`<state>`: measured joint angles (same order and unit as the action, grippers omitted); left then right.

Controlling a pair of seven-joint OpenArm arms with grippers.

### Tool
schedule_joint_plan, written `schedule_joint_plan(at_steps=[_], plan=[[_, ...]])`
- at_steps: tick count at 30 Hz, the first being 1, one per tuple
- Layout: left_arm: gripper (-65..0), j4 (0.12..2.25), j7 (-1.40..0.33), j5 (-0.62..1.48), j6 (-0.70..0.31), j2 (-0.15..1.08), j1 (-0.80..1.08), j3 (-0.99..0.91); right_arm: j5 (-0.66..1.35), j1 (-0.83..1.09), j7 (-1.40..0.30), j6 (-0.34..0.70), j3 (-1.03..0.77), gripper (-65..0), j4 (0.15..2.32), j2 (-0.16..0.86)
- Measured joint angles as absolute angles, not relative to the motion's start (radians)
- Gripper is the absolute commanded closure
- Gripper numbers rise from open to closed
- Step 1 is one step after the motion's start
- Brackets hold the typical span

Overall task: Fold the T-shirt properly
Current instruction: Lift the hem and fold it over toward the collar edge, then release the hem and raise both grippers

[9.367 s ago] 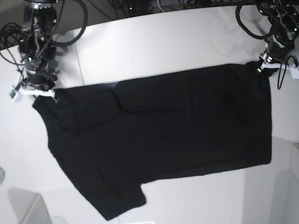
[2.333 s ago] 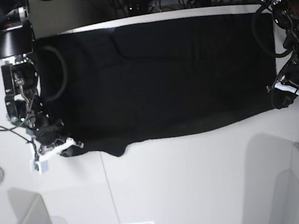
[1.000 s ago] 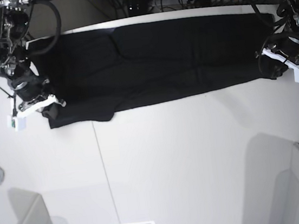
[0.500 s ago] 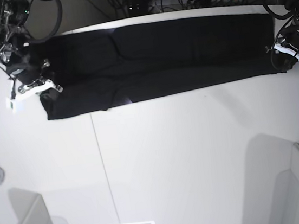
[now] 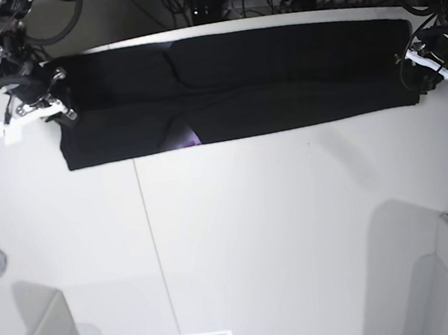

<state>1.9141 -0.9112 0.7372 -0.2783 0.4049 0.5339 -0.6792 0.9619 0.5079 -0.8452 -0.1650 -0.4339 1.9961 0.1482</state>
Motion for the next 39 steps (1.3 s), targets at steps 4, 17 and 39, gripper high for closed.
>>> schedule_joint_plan(at_steps=[4,17,39], plan=[[0.0,1.914,-0.916,0.631,-0.279,0.401,0.537,-0.672,0.962,0.523,-0.848,-0.165,-0.434,0.0,1.996,0.149],[0.0,1.913,-0.917,0.573,-0.285,0.398,0.541,-0.632,0.802,0.53,-0.861,-0.165,-0.429,0.0,1.994,0.094],[-39.3,1.921,-0.909,0.574,-0.268,0.397,0.582,-0.721,0.781,0.552,-0.754,-0.156,-0.395,-21.5,1.995,0.155]])
